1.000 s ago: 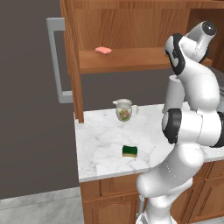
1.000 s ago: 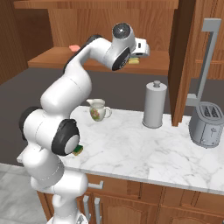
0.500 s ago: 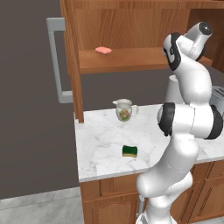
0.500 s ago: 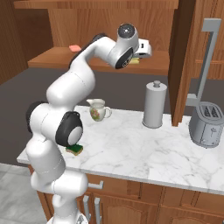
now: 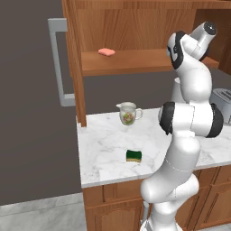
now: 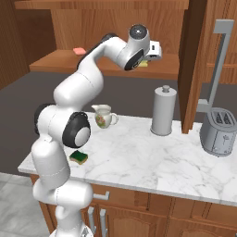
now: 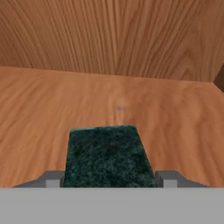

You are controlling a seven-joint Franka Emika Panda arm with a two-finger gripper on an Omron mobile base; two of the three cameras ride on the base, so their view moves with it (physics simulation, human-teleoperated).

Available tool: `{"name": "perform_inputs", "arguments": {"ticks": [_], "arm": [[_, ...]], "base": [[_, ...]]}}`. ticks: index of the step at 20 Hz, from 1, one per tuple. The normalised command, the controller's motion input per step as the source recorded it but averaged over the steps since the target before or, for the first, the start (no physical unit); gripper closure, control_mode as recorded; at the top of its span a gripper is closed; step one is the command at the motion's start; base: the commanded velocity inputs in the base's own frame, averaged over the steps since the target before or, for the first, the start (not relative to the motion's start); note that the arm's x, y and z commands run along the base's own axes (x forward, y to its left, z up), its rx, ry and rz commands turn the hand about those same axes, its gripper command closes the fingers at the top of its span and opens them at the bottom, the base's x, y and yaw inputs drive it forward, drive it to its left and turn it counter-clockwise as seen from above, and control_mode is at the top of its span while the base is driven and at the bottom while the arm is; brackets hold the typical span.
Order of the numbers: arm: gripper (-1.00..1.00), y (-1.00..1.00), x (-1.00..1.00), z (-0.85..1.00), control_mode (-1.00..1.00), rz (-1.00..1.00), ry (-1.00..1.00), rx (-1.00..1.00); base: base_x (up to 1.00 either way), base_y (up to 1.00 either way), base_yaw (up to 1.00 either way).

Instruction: Pick the sponge and sponge from the cabinet and place them on the counter.

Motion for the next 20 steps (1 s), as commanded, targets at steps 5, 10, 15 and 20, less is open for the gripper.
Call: {"name": "perform_inputs", "arguments": {"ticks": [5,10,15,20], "arm": [[1.00,0.00,-0.02,0.00,-1.00,0.03,0.00,0.00],[1.00,0.07,-0.25,-0.02,-1.00,0.03,0.00,0.00],[1.00,0.33,-0.57,-0.17,-1.00,0.02,-0.02,-0.03],[1.00,0.57,-0.76,-0.27,-1.00,0.01,-0.06,-0.06]], "base": [[0.00,0.00,0.00],[0.00,0.00,0.00],[0.00,0.00,0.00],[0.00,0.00,0.00]]}}
